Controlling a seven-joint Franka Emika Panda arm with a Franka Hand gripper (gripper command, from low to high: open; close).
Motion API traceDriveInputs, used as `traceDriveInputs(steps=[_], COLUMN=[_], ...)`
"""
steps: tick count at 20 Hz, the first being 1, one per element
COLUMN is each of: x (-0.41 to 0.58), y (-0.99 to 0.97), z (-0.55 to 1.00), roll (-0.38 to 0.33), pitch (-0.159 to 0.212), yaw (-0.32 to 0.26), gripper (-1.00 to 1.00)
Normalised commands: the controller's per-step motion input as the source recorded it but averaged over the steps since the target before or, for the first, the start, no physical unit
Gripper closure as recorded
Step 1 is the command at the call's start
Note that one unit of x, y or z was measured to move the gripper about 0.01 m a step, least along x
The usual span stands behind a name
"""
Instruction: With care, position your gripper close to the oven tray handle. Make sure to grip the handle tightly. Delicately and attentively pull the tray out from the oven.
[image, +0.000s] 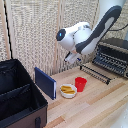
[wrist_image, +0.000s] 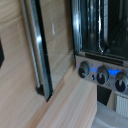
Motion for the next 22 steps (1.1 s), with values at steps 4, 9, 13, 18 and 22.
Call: traceDriveInputs(steps=[4, 9, 13, 18, 22], x=[0.23, 0.197, 0.197, 0.161, 0.064], y=[-0.7, -0.74, -0.72, -0.58, -0.54], z=[-0.01, -0.05, -0.06, -0.04, -0.04], roll=[-0.057, -0.019, -0.074, -0.252, -0.331], pitch=[0.007, 0.043, 0.082, 0.105, 0.092], yaw=[-0.005, -0.01, -0.025, -0.004, 0.0], gripper=[-1.0, -1.0, -1.0, -1.0, -1.0])
